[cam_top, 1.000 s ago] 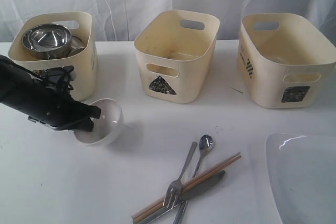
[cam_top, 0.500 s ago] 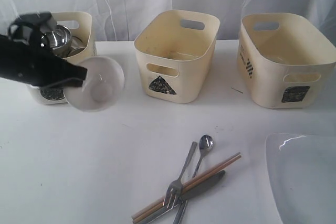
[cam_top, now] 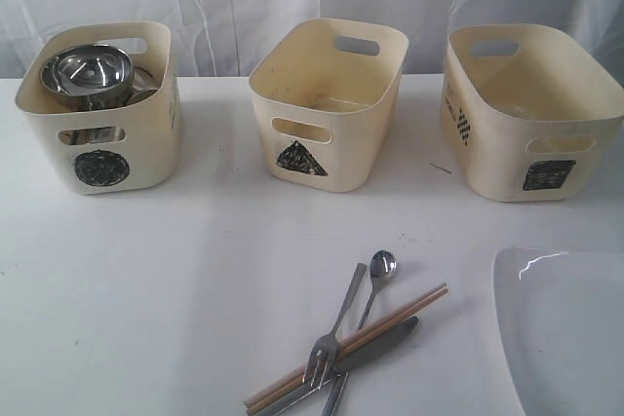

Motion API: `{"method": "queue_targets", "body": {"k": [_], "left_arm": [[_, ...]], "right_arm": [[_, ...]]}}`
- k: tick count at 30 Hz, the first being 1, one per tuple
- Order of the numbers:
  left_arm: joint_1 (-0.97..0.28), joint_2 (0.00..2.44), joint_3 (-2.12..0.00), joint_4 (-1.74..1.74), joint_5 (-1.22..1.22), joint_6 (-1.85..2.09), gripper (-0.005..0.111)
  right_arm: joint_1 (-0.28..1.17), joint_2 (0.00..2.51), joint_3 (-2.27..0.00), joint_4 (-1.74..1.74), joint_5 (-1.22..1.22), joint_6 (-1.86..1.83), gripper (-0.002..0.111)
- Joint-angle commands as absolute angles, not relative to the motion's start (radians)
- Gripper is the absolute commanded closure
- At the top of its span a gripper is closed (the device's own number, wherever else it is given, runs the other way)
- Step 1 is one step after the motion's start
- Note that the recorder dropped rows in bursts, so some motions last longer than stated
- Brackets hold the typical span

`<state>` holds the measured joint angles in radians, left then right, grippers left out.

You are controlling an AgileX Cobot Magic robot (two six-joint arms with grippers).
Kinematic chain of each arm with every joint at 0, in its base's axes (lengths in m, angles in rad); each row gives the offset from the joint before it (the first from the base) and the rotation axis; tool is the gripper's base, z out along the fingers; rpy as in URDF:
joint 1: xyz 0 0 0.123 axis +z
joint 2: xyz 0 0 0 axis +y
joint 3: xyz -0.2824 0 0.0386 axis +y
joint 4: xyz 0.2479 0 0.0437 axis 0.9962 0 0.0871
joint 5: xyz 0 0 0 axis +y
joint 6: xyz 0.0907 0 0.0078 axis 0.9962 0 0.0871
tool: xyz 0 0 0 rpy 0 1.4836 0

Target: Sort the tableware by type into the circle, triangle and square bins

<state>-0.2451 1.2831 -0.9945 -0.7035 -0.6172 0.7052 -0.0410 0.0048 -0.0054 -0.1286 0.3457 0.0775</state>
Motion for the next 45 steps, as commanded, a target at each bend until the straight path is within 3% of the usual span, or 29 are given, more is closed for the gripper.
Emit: {"method": "queue_targets", "body": {"k": [1, 8, 15, 20, 25, 30, 38, 42, 44, 45], "left_arm": [[-0.242, 1.405, -0.99, -0.633, -0.896, 0.584, 0.106], [-0.242, 1.69, -1.082, -0.311, -0.941, 0.453, 0.106], [-0.24, 1.84, -1.171, -0.355, -0.875, 0.543, 0.105], [-0.222, 1.868, -1.212, -0.366, -0.669, 0.553, 0.087], [-0.222, 1.862, -1.212, -0.382, -0.683, 0.553, 0.056], [-0.222, 1.843, -1.212, -0.382, -0.692, 0.553, 0.045], [-0.222, 1.666, -1.212, -0.397, -0.675, 0.553, 0.045], [-0.222, 1.506, -1.212, -0.483, -0.541, 0.553, 0.046], [-0.222, 1.434, -1.212, -0.574, -0.407, 0.555, 0.056], [-0.222, 1.373, -1.209, -0.648, -0.256, 0.603, 0.078]], "right_arm": [[-0.042, 0.0, 0.0, -0.13, 0.342, 0.083, 0.108], [-0.042, 0.0, 0.0, -0.13, 0.342, 0.083, 0.108], [-0.042, 0.0, 0.0, -0.13, 0.342, 0.083, 0.108], [-0.042, 0.0, 0.0, -0.13, 0.342, 0.083, 0.108], [-0.042, 0.0, 0.0, -0.13, 0.342, 0.083, 0.108], [-0.042, 0.0, 0.0, -0.13, 0.342, 0.083, 0.108], [-0.042, 0.0, 0.0, -0.13, 0.342, 0.083, 0.108], [-0.042, 0.0, 0.0, -0.13, 0.342, 0.083, 0.108], [-0.042, 0.0, 0.0, -0.13, 0.342, 0.083, 0.108], [-0.042, 0.0, 0.0, -0.13, 0.342, 0.083, 0.108]]}}
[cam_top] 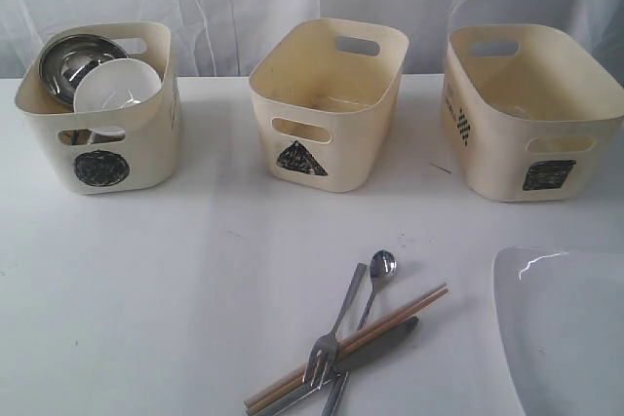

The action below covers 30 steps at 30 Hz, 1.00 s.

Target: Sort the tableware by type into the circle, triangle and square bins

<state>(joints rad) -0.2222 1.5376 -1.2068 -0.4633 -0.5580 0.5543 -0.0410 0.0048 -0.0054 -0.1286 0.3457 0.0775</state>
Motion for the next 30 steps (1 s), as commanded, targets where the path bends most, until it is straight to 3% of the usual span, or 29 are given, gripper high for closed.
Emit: {"method": "queue_targets", "body": {"k": [1, 2, 4, 6, 9, 12, 15, 24, 30], "left_arm": [[-0.222, 1.351, -1.207, -0.669, -0.176, 0.644, 0.092], [-0.222, 1.331, -1.199, -0.669, -0.061, 0.697, 0.106], [-0.222, 1.322, -1.196, -0.626, 0.271, 0.767, 0.106], [-0.222, 1.322, -1.196, -0.451, 0.455, 0.687, 0.106], [-0.119, 1.322, -1.196, -0.305, 0.366, 0.325, 0.106], [0.128, 1.32, -1.196, -0.313, 0.344, 0.057, 0.107], [0.272, 1.193, -1.196, -0.313, 0.46, 0.23, 0.107], [0.337, 0.783, -1.188, -0.419, 0.253, 0.191, 0.107], [0.337, 0.604, -1.023, -0.395, 0.237, 0.21, 0.107]], "right_arm": [[-0.042, 0.0, 0.0, -0.13, 0.342, 0.083, 0.108], [-0.042, 0.0, 0.0, -0.129, 0.342, 0.083, 0.108], [-0.042, 0.0, 0.0, -0.129, 0.342, 0.083, 0.108], [-0.042, 0.0, 0.0, -0.129, 0.342, 0.083, 0.108], [-0.042, 0.0, 0.0, -0.129, 0.342, 0.083, 0.108], [-0.042, 0.0, 0.0, -0.129, 0.342, 0.083, 0.108], [-0.042, 0.0, 0.0, -0.129, 0.342, 0.083, 0.108], [-0.042, 0.0, 0.0, -0.129, 0.342, 0.083, 0.108], [-0.042, 0.0, 0.0, -0.129, 0.342, 0.083, 0.108]]}}
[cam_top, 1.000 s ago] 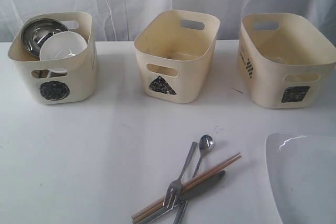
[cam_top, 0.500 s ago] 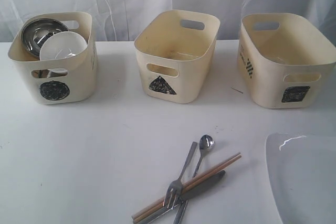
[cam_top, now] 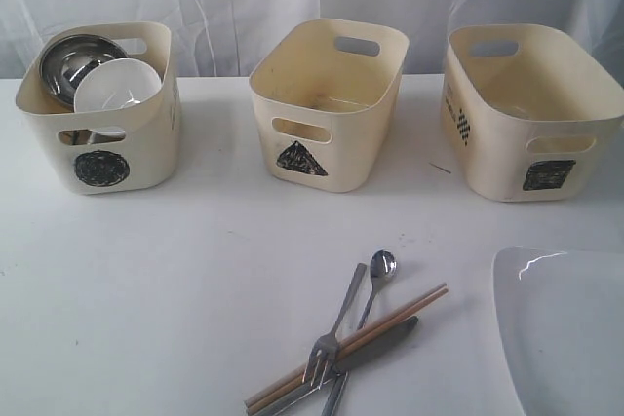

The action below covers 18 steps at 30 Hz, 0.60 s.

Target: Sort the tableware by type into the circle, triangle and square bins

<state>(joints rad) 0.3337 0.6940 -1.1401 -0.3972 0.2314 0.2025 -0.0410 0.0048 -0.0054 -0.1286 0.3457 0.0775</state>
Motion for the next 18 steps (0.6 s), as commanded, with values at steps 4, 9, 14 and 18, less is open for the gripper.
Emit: {"method": "queue_targets", "body": {"k": [4, 9, 14, 18], "left_arm": [[0.337, 0.468, -0.837, -0.455, 0.264, 0.197, 0.107], [0.337, 0.301, -0.626, -0.526, 0.326, 0.204, 0.107], [0.337, 0.179, -0.459, -0.526, 0.508, 0.243, 0.107], [0.337, 0.152, -0.391, -0.562, 0.665, 0.178, 0.107]], "right_arm": [[-0.042, 0.0, 0.0, -0.129, 0.342, 0.083, 0.108], [-0.042, 0.0, 0.0, -0.129, 0.342, 0.083, 0.108], [-0.042, 0.0, 0.0, -0.129, 0.342, 0.083, 0.108], [-0.042, 0.0, 0.0, -0.129, 0.342, 0.083, 0.108]]}}
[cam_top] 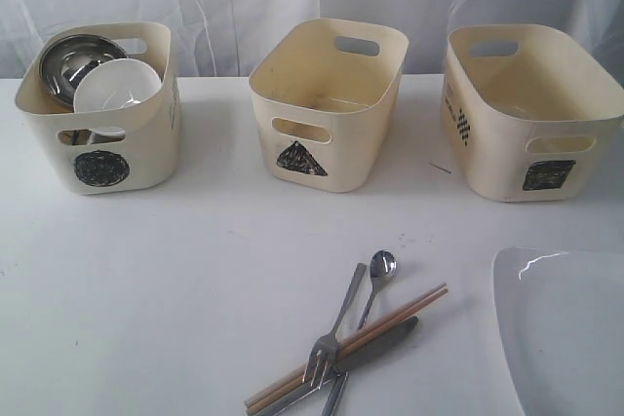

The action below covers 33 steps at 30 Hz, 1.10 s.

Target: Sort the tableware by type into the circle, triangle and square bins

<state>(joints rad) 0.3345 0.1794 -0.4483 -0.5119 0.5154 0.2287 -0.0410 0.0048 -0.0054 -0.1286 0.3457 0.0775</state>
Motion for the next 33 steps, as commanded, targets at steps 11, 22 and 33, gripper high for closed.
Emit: {"method": "queue_targets", "body": {"k": [11, 22, 33], "left_arm": [[0.331, 0.152, -0.379, -0.481, 0.618, 0.101, 0.107], [0.225, 0.072, -0.256, -0.399, 0.284, 0.467, 0.107], [0.173, 0.0, 0.0, -0.441, 0.392, 0.385, 0.107]], "right_arm": [[-0.042, 0.0, 0.0, -0.129, 0.342, 0.083, 0.108], [-0.042, 0.0, 0.0, -0.129, 0.342, 0.083, 0.108], [-0.042, 0.0, 0.0, -0.129, 0.342, 0.083, 0.108]]}}
